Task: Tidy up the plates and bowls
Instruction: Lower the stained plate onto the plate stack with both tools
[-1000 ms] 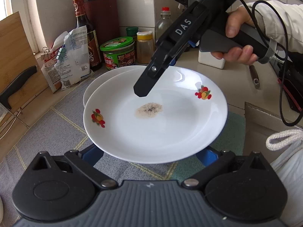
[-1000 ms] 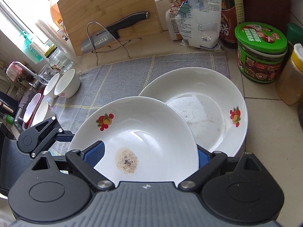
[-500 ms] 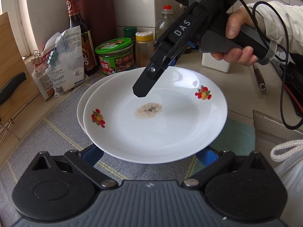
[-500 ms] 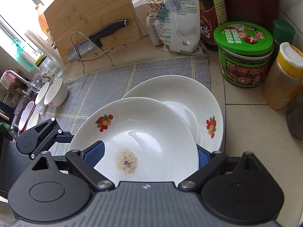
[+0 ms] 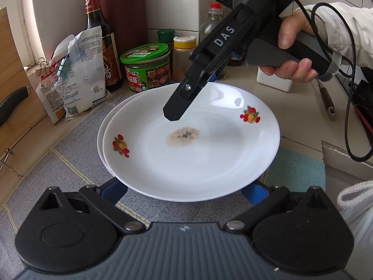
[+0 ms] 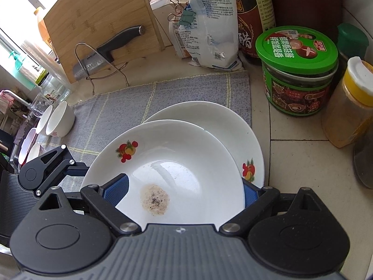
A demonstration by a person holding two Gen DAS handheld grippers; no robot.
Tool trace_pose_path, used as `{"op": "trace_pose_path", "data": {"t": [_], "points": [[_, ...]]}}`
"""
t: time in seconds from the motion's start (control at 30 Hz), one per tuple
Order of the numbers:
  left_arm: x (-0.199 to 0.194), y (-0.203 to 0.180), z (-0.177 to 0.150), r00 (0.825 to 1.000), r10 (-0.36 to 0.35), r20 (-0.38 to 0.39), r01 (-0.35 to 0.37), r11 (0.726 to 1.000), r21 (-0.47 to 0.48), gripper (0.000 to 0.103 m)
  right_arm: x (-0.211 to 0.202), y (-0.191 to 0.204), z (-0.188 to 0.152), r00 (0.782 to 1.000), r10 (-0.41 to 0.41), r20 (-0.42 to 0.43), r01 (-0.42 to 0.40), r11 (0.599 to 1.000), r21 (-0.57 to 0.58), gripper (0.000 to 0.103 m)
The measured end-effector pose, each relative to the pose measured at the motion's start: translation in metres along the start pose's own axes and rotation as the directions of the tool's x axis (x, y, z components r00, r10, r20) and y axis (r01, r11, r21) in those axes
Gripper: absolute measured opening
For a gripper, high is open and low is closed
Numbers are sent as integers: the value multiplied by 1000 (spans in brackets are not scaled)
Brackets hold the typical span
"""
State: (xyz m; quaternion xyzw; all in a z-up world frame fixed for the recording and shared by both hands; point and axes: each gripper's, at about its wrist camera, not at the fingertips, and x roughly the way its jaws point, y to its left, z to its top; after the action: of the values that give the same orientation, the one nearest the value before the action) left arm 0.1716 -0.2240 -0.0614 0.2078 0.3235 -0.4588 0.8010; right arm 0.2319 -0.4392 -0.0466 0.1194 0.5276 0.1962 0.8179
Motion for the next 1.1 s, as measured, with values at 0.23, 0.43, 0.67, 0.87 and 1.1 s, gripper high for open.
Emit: {"op": "trace_pose_path", "data": {"t": [0.23, 0.43, 0.67, 0.87, 1.1], "points": [[4, 3, 0, 1000, -5, 2, 5, 1000, -2, 102, 0, -2, 1, 1000, -13, -1, 13, 1000, 2, 99], [7, 5, 1, 1000, -7, 0, 7, 1000, 0, 102, -1, -2, 0, 1000, -20, -1, 20, 1000, 5, 99], [11, 7, 4, 1000, -8, 0, 8, 1000, 7, 102, -2, -4, 1, 999, -37, 8, 37, 999, 9, 99], [13, 9, 6, 1000, -5, -9, 5, 1000, 17, 102, -2, -5, 4, 999, -40, 15, 40, 999, 10, 99], [16, 11, 5, 1000, 7, -26, -5, 999, 46, 102, -1, -4, 6, 999, -48, 8, 48, 999, 5, 99]]}}
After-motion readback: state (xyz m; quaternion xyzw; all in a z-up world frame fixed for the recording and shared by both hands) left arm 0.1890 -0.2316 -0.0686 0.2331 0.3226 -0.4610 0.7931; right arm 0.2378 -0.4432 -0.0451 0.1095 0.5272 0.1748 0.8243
